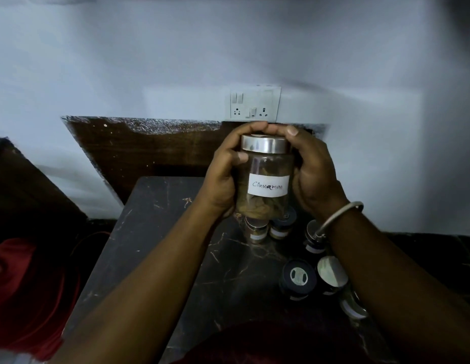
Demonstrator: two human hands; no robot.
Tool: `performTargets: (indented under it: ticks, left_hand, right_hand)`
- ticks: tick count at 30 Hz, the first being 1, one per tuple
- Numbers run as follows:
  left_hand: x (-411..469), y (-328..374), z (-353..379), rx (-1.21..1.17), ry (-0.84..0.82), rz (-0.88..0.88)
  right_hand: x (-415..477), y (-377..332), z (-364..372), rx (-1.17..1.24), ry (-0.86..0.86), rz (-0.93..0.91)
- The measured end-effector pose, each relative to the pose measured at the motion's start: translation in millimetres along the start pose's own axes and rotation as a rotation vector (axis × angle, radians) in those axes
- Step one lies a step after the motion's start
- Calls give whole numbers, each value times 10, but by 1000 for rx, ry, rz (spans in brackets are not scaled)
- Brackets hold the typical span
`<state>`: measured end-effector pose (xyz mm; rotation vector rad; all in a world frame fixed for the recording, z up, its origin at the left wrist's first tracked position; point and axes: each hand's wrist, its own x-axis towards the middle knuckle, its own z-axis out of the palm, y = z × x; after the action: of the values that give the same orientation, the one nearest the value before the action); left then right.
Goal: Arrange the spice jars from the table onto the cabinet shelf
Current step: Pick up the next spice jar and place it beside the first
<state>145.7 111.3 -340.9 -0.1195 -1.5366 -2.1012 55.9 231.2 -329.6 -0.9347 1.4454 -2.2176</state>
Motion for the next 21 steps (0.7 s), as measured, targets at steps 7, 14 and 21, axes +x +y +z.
performTargets:
  ticks: [7, 14, 21]
  left_hand:
    - [-15, 179, 178, -263, -39, 11]
    - [-26, 248, 216, -321, -37, -8]
    - [-14, 274, 206, -324, -43, -16]
  right_hand:
    - [-84, -144, 159, 120, 100, -45]
    - [-102, -232, 271, 157, 127, 2]
    - [-89, -226, 295, 127, 168, 15]
